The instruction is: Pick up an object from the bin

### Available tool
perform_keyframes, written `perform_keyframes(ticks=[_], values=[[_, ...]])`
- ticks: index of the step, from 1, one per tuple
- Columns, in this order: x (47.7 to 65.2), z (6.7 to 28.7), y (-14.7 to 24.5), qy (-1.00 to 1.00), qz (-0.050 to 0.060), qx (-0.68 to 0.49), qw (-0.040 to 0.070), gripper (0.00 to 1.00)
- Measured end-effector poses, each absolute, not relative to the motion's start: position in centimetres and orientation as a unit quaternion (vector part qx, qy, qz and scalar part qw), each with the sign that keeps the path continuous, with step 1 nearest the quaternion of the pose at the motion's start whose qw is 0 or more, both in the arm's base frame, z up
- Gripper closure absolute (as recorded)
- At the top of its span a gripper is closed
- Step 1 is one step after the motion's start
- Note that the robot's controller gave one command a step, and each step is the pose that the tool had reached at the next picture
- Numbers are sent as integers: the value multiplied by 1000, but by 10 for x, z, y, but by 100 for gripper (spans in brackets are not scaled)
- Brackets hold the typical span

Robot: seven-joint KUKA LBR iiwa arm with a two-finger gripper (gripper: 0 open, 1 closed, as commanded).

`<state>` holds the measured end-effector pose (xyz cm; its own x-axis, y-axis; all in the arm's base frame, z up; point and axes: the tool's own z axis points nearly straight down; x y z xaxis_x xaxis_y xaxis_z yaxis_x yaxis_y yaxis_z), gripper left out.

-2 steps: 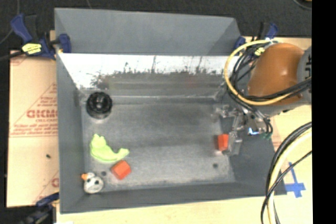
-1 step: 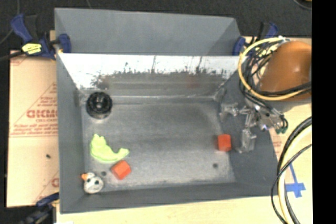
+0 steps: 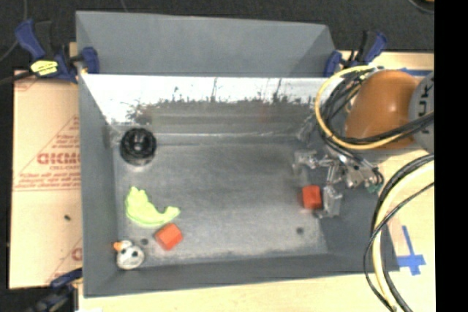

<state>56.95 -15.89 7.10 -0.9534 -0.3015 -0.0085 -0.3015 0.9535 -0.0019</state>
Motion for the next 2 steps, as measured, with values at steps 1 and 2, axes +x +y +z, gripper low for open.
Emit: perform_keyframes(ticks=[1,2], values=[[573,71,-160,987,-1,-159,6,100],[573,71,-160,987,-1,-159,6,100]])
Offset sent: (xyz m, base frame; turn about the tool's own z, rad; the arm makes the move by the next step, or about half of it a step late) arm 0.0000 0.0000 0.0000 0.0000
